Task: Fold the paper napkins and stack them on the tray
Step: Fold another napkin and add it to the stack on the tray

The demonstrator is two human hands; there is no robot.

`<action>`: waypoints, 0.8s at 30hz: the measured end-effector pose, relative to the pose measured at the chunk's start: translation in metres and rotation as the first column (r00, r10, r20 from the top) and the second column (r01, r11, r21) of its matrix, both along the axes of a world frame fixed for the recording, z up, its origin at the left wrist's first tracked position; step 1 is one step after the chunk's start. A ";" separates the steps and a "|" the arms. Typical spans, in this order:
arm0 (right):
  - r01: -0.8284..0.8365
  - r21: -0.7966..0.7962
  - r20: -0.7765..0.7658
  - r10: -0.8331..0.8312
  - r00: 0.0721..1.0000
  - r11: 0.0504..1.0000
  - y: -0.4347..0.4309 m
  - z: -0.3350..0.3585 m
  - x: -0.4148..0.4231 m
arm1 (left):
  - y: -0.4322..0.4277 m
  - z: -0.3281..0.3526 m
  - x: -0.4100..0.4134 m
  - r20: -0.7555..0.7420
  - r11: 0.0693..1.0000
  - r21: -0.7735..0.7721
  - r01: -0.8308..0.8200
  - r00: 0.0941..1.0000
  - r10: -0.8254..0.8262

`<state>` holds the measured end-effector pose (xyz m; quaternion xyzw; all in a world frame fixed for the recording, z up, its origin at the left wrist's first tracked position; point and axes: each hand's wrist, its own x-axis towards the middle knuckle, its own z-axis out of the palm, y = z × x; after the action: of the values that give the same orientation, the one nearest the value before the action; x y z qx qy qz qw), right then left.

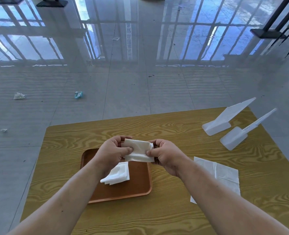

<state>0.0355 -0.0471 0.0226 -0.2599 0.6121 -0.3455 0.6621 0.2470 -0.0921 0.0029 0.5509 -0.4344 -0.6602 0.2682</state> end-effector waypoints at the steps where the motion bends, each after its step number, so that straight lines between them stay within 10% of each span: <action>1: 0.001 -0.001 -0.009 -0.001 1.000 1.000 -0.002 -0.004 0.002 | -0.001 -0.004 0.003 0.036 1.000 -0.006 -0.006 0.999 0.006; 14: -0.217 0.141 -0.358 0.254 0.899 0.966 -0.022 -0.077 0.046 | 0.005 -0.072 0.059 0.409 1.000 -0.022 -0.010 0.912 0.018; 24: -0.526 0.255 -0.692 0.532 0.487 0.812 -0.014 -0.127 0.084 | 0.027 -0.130 0.086 0.760 0.994 0.002 0.113 0.645 -0.075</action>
<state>0.1195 -0.0611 -0.1048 -0.5483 0.7164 0.0125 0.4314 0.3333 -0.0648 -0.1268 0.7469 -0.5496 -0.3721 0.0400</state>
